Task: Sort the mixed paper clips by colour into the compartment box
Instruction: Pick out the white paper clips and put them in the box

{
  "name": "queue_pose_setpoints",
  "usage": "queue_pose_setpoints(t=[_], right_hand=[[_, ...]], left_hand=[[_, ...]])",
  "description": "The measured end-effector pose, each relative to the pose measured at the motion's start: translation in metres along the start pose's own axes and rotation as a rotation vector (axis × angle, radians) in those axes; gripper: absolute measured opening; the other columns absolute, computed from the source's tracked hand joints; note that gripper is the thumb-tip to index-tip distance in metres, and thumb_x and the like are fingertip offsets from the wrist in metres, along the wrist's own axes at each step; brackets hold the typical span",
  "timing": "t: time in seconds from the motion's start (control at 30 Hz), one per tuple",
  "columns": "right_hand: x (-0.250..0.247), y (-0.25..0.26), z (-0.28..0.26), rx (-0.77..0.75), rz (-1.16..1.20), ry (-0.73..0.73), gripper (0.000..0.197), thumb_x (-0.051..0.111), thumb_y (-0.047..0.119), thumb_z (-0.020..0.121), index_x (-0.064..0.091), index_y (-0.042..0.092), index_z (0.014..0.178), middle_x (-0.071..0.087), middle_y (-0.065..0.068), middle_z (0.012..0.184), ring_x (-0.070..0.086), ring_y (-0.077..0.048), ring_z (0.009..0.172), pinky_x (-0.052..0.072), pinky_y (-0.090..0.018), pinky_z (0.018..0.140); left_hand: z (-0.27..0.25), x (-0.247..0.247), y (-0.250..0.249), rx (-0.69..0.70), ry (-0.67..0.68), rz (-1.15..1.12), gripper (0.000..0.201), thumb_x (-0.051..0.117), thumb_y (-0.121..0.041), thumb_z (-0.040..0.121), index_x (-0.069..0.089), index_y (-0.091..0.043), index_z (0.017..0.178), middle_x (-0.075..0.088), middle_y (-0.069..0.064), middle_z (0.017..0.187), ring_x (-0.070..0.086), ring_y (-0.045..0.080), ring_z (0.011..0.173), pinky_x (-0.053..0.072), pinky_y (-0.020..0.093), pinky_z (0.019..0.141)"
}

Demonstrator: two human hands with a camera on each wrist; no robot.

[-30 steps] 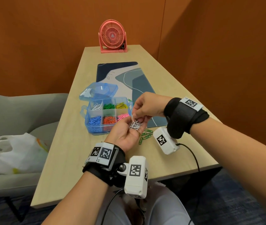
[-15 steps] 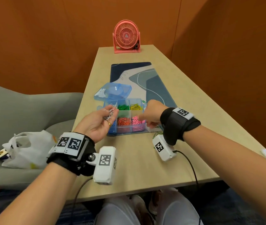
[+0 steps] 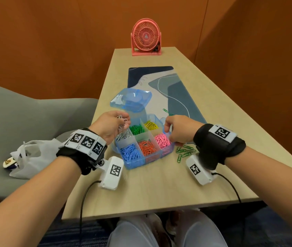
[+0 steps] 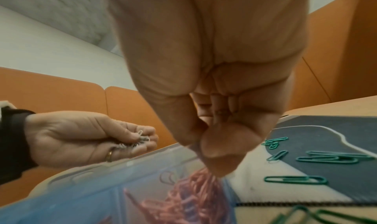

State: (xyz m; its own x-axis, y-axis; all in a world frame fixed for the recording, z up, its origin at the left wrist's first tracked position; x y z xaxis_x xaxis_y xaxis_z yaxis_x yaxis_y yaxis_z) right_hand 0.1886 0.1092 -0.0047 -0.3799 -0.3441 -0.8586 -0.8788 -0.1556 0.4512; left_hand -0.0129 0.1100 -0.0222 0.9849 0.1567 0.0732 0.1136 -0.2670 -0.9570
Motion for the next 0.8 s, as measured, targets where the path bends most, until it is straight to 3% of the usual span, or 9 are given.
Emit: queue_pose_setpoints(t=[0.13,0.23,0.37,0.5,0.57,0.7,0.8], right_hand=[[0.003,0.000,-0.004,-0.023,0.006,0.027,0.021,0.053,-0.002,0.082,0.052,0.016,0.091,0.060,-0.003,0.070,0.060,-0.017,0.052,0.050,-0.024,0.048],[0.004,-0.001,-0.004,-0.024,0.030,0.036,0.020,0.054,-0.001,0.084,0.053,0.018,0.091,0.060,-0.004,0.073,0.060,-0.016,0.052,0.050,-0.022,0.046],[0.005,-0.002,-0.004,-0.018,0.056,0.044,0.020,0.055,0.000,0.085,0.053,0.018,0.091,0.062,-0.005,0.075,0.063,-0.019,0.056,0.053,-0.025,0.051],[0.005,-0.004,-0.002,-0.014,0.072,0.038,0.021,0.056,-0.001,0.085,0.052,0.019,0.090,0.062,-0.006,0.075,0.064,-0.021,0.059,0.056,-0.028,0.056],[0.005,-0.004,-0.001,-0.013,0.071,0.039,0.022,0.056,-0.001,0.085,0.052,0.020,0.089,0.063,-0.007,0.077,0.064,-0.021,0.061,0.057,-0.030,0.058],[0.005,-0.004,0.000,-0.013,0.074,0.038,0.021,0.055,-0.001,0.086,0.052,0.020,0.089,0.063,-0.007,0.078,0.064,-0.021,0.060,0.057,-0.030,0.058],[0.005,-0.005,0.000,-0.015,0.073,0.032,0.020,0.055,0.000,0.086,0.051,0.020,0.089,0.063,-0.006,0.078,0.064,-0.019,0.058,0.055,-0.027,0.054]], left_hand=[[-0.006,0.001,0.000,0.047,0.017,0.372,0.021,0.047,0.011,0.091,0.059,-0.007,0.094,0.061,0.011,0.093,0.055,0.015,0.074,0.046,0.020,0.064],[-0.009,0.004,-0.004,0.084,0.046,0.481,0.019,0.052,0.006,0.090,0.059,-0.006,0.102,0.060,0.012,0.101,0.050,0.011,0.068,0.043,0.020,0.064],[-0.011,0.008,-0.003,0.089,0.088,0.517,0.021,0.052,-0.001,0.092,0.060,-0.005,0.112,0.060,0.007,0.103,0.053,0.012,0.084,0.041,0.017,0.067],[-0.015,0.006,-0.005,0.085,0.072,0.483,0.018,0.048,-0.008,0.096,0.061,-0.011,0.109,0.061,0.012,0.114,0.055,0.020,0.105,0.042,0.026,0.083],[-0.017,0.003,-0.007,0.094,0.050,0.499,0.022,0.047,-0.011,0.097,0.060,-0.009,0.115,0.060,0.012,0.119,0.054,0.022,0.112,0.042,0.027,0.084],[-0.021,0.000,-0.017,0.172,0.016,0.713,0.027,0.051,-0.013,0.095,0.059,-0.009,0.121,0.062,0.009,0.115,0.056,0.016,0.097,0.046,0.026,0.081],[-0.025,0.002,-0.025,0.238,0.021,0.897,0.024,0.053,-0.012,0.094,0.062,-0.011,0.116,0.062,0.003,0.107,0.054,0.012,0.089,0.043,0.024,0.081]])
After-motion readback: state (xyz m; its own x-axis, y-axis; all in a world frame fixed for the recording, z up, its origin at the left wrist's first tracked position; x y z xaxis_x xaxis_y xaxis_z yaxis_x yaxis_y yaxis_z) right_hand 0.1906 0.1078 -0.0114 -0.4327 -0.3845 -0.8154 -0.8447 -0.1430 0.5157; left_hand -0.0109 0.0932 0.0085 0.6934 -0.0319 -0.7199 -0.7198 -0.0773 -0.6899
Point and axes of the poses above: each hand's wrist, its own z-axis towards the middle knuckle, its own x-axis out of the palm, y = z × x, the point moved 9 cm from there along z, towards the middle knuckle
